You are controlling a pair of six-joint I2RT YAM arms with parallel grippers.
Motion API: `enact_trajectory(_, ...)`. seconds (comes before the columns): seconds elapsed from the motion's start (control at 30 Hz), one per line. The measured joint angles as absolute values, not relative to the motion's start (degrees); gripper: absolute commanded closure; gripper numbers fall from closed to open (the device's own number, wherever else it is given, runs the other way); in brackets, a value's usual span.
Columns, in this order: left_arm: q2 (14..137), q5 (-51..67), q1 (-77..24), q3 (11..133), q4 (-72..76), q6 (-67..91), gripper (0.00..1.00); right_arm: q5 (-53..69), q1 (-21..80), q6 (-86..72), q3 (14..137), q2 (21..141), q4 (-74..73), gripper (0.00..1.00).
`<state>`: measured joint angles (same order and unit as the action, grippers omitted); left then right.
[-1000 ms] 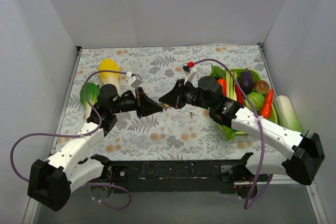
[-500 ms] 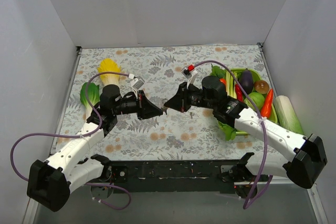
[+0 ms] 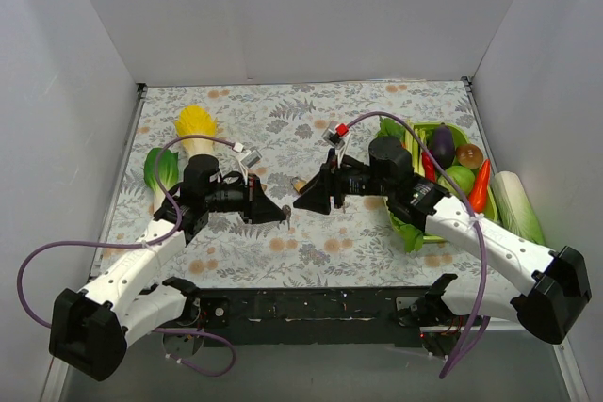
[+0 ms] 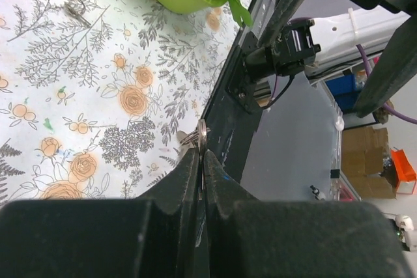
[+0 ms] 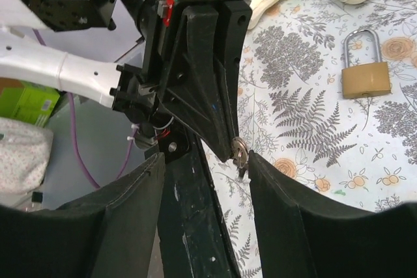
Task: Unlock with the key
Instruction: Pick up the key from the center of the board.
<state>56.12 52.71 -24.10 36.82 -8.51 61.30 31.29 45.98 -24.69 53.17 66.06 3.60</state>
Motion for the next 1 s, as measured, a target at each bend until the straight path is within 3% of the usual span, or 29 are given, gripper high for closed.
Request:
enact_trajectory(0.8, 56.9, 62.4, -25.8, 36.8, -10.3, 58.6, 1.00, 46.2, 47.0, -23.4, 48.6, 74.0, 10.8, 0.55)
enact_trajectory(1.0, 56.9, 62.4, -26.4, 36.8, -10.3, 58.2, 1.00, 46.9, 47.1, -24.9, 46.8, 74.3, 13.4, 0.65)
